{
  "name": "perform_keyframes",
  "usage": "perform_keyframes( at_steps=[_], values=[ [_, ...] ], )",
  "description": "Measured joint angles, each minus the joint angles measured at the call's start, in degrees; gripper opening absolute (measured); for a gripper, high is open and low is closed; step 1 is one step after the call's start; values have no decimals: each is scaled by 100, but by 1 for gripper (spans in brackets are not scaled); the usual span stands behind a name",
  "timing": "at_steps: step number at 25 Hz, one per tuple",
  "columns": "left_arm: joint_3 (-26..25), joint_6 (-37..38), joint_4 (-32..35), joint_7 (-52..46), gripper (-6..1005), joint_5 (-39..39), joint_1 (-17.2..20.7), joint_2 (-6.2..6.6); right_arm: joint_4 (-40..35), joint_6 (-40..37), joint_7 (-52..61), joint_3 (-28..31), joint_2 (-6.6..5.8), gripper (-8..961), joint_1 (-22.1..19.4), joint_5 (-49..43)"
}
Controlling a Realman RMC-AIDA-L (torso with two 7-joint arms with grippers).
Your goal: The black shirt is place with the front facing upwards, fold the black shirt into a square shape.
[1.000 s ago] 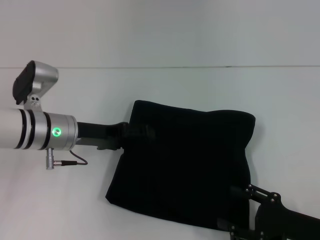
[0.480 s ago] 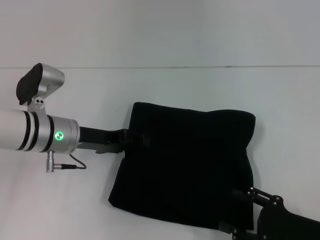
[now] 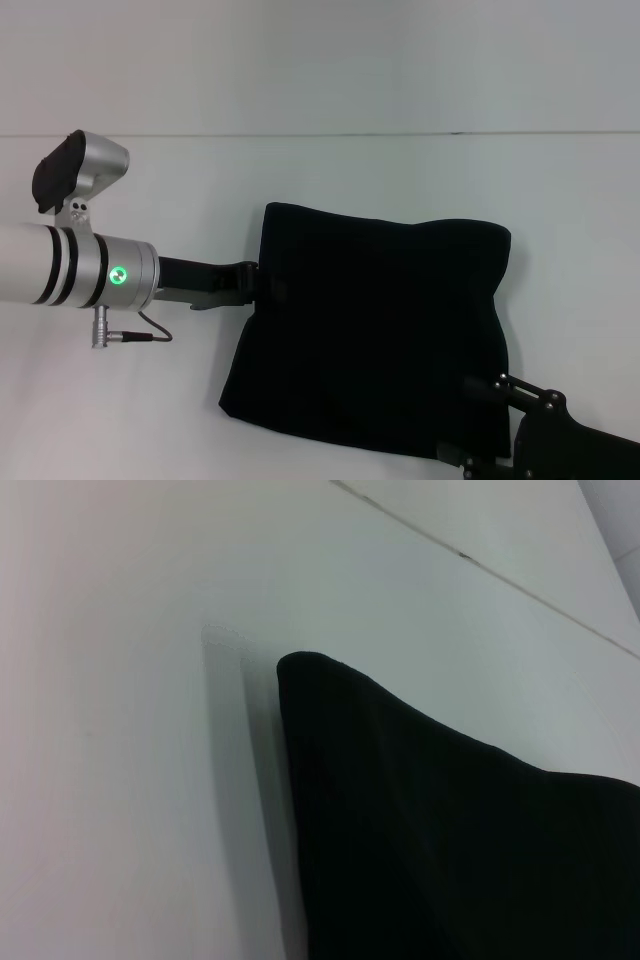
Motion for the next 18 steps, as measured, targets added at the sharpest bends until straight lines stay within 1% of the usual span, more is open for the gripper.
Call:
perform_keyframes(
  at_steps=[8,10,13,15,18],
  values=[
    [-114,34,19,4,103,-53,59,-5,-33,-1,0,-1,0,827,22,23],
    [-221,39,40,23,62,-61,125,-34,-35,1,0,2,0,827,36,25],
    [-582,28,83,152,1,-131,266,-72,-36,26,0,9,0,827,51,29],
    [-731,22,85,246,7,-179,298,-76,-40,36,-3,23,0,827,62,32],
    [-769,17,76,305,16,-196,276,-68,-44,40,-6,65,0,827,93,35]
  ],
)
